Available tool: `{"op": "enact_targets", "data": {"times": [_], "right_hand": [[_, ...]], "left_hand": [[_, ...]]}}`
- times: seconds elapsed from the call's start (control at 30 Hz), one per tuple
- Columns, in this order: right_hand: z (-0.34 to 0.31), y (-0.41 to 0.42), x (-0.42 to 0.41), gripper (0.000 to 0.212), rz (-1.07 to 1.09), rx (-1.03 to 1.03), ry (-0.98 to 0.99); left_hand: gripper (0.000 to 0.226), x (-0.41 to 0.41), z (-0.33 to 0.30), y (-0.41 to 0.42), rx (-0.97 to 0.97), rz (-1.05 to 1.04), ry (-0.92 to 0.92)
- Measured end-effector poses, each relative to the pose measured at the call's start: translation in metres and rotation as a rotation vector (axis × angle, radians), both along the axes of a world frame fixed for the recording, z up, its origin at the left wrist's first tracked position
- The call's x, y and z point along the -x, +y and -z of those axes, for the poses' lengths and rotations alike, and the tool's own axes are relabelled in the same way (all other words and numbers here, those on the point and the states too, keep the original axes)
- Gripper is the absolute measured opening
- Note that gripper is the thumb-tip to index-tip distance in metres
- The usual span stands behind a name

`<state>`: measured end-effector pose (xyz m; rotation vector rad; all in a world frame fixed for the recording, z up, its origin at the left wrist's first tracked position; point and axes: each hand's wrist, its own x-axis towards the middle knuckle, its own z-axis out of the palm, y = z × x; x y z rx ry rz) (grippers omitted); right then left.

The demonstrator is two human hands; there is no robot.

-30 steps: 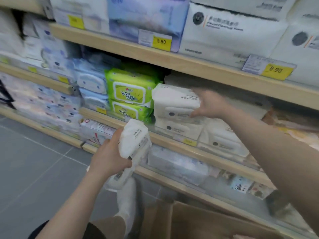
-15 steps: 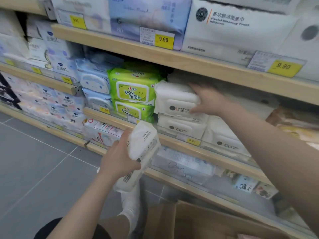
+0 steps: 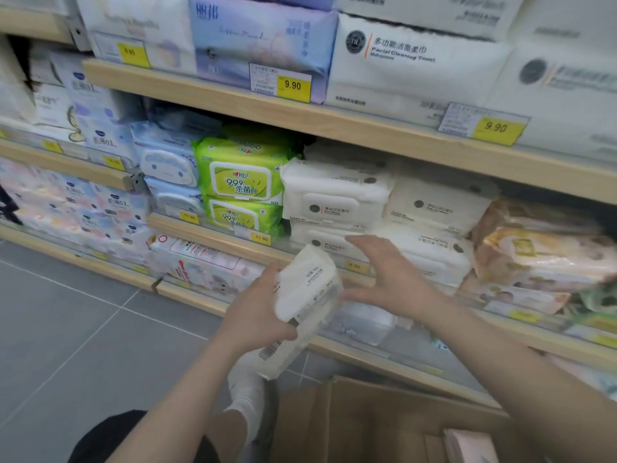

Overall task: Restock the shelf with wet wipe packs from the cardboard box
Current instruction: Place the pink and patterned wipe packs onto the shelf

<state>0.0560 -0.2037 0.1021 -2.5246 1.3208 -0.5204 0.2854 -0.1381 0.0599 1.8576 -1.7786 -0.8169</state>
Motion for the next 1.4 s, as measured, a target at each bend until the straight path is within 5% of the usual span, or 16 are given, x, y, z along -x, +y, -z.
{"op": "enact_targets", "data": {"times": [0.17, 0.3, 0.4, 0.47, 0.5, 0.63, 0.77, 0.87, 0.93, 1.0, 1.1, 1.23, 1.33, 1.4], "right_hand": [[0.03, 0.036, 0.031, 0.114, -0.028, -0.482, -0.179], [0.033, 0.069, 0.067, 0.088, 0.076, -0.47, -0.255], [0.033, 0.088, 0.098, 0.08, 0.153, -0.341, -0.292], [0.03, 0.098, 0.12, 0.076, 0.212, -0.255, -0.328], [0.026, 0.102, 0.13, 0.076, 0.238, -0.231, -0.354], [0.018, 0.11, 0.152, 0.084, 0.279, -0.156, -0.383], [0.034, 0.109, 0.156, 0.083, 0.22, -0.182, -0.411], [0.042, 0.113, 0.162, 0.119, 0.291, -0.335, -0.463], [0.033, 0.122, 0.162, 0.131, 0.334, -0.518, -0.669], [0.024, 0.125, 0.162, 0.113, 0.412, -0.688, -0.91], [0.023, 0.129, 0.165, 0.053, 0.487, -0.636, -0.892], [0.032, 0.134, 0.167, 0.06, 0.433, -0.472, -0.913], [0.03, 0.131, 0.165, 0.07, 0.367, -0.454, -0.898], [0.03, 0.128, 0.163, 0.079, 0.359, -0.452, -0.869]], "left_hand": [[0.084, 0.046, 0.0, 0.014, 0.021, 0.273, -0.108], [0.082, 0.073, 0.004, 0.022, -0.055, 0.437, -0.028], [0.087, 0.077, -0.005, 0.017, -0.181, 0.384, 0.203], [0.07, 0.077, -0.008, 0.016, -0.31, 0.238, 0.343], [0.06, 0.077, -0.005, 0.015, -0.45, 0.171, 0.399], [0.076, 0.102, 0.015, 0.011, -1.003, 0.128, 0.896], [0.039, 0.143, 0.013, 0.016, -0.864, -0.047, 1.156], [0.025, 0.157, 0.011, 0.018, -0.699, -0.093, 1.171], [0.022, 0.161, 0.007, 0.019, -0.554, -0.045, 1.136], [0.028, 0.162, 0.001, 0.021, -0.399, 0.054, 1.044], [0.047, 0.165, -0.005, 0.02, -0.205, 0.19, 0.959], [0.076, 0.162, -0.004, 0.008, -0.334, 0.003, 1.231], [0.07, 0.156, -0.005, 0.009, -0.545, 0.023, 1.154], [0.064, 0.155, -0.005, 0.01, -0.523, 0.025, 1.121]]}}
